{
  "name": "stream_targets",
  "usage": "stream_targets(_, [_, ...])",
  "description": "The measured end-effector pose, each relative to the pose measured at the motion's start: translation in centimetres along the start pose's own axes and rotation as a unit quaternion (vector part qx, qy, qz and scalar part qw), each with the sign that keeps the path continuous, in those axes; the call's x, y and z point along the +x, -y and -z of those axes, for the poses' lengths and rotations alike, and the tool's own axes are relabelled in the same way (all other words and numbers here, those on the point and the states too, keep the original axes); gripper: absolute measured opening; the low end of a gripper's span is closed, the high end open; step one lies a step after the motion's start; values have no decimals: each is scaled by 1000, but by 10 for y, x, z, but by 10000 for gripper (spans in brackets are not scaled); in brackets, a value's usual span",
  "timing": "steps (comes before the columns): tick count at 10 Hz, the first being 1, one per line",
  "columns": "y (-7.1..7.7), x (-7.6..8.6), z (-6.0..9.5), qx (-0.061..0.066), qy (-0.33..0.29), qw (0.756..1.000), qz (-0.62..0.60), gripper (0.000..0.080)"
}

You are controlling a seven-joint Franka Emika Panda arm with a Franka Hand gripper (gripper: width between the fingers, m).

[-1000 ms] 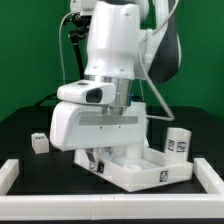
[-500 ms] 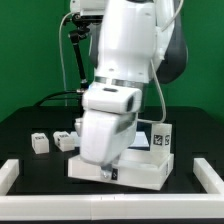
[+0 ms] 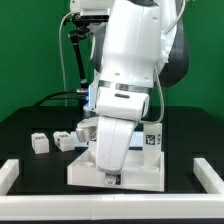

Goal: Assemble square table

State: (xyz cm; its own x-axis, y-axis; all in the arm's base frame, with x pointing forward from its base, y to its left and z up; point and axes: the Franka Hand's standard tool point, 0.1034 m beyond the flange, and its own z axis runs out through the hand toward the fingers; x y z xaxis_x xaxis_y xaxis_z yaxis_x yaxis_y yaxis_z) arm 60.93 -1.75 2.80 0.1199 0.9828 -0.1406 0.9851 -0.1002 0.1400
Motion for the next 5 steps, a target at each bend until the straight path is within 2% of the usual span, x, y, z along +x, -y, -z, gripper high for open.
stream_targets(1, [-12, 16, 2, -7, -4, 1000, 14, 62])
stream_targets(2, [-20, 33, -3, -5, -8, 1000, 16, 62])
stream_targets(3, [-20, 38, -5, 2, -6, 1000, 15, 62])
stream_targets(5, [-20, 38, -5, 2, -6, 1000, 15, 62])
